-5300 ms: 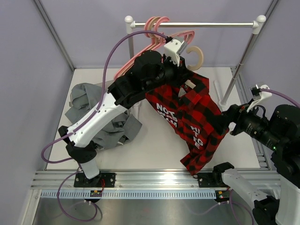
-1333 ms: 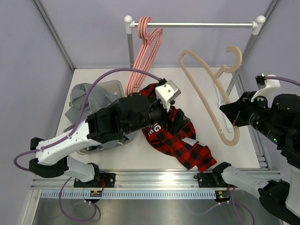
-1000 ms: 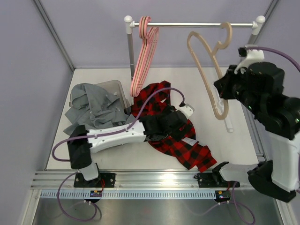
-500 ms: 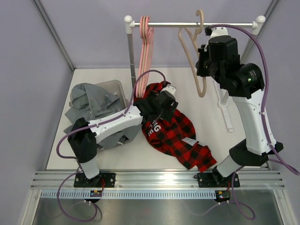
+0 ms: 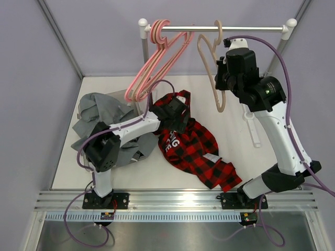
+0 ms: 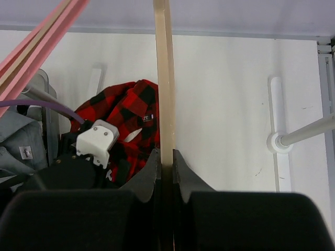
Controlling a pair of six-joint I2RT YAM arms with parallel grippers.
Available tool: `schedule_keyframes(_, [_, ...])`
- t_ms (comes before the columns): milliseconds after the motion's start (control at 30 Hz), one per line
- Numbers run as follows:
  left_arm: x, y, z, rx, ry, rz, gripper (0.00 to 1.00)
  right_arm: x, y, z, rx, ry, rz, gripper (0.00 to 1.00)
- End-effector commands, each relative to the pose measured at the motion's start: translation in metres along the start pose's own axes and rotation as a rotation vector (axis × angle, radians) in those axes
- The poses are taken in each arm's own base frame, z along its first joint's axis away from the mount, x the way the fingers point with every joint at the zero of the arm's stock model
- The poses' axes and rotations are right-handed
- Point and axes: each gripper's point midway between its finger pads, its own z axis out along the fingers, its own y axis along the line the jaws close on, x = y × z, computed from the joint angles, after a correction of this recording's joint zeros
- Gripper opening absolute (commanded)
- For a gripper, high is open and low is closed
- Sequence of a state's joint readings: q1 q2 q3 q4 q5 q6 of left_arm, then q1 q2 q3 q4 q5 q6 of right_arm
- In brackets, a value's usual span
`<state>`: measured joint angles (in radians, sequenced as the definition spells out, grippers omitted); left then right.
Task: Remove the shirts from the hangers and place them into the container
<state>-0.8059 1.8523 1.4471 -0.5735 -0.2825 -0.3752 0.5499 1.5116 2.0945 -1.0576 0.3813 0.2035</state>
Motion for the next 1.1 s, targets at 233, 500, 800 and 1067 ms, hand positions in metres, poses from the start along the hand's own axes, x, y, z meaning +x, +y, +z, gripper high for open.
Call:
schedule_keyframes(233, [0.081, -0.059, 0.044, 0.291, 0.252, -0.031, 0.99, -0.012, -0.013, -0.039, -0.02, -0.064, 0.051, 0.63])
schedule_keyframes(500, [0.107, -0.068, 0.041, 0.303, 0.261, -0.007, 0.58, -0.019, -0.023, -0.099, -0.108, -0.15, 0.106, 0.78])
schedule_keyframes(800, [-0.01, -0.058, -0.057, 0.087, -0.243, 0.08, 0.0, 0.004, -0.048, -0.149, -0.124, -0.173, 0.125, 0.8])
schedule_keyframes(1067, [-0.131, 0.035, -0.326, 0.08, -0.917, -0.079, 0.0, 0.002, -0.065, -0.185, -0.134, -0.25, 0.136, 0.81])
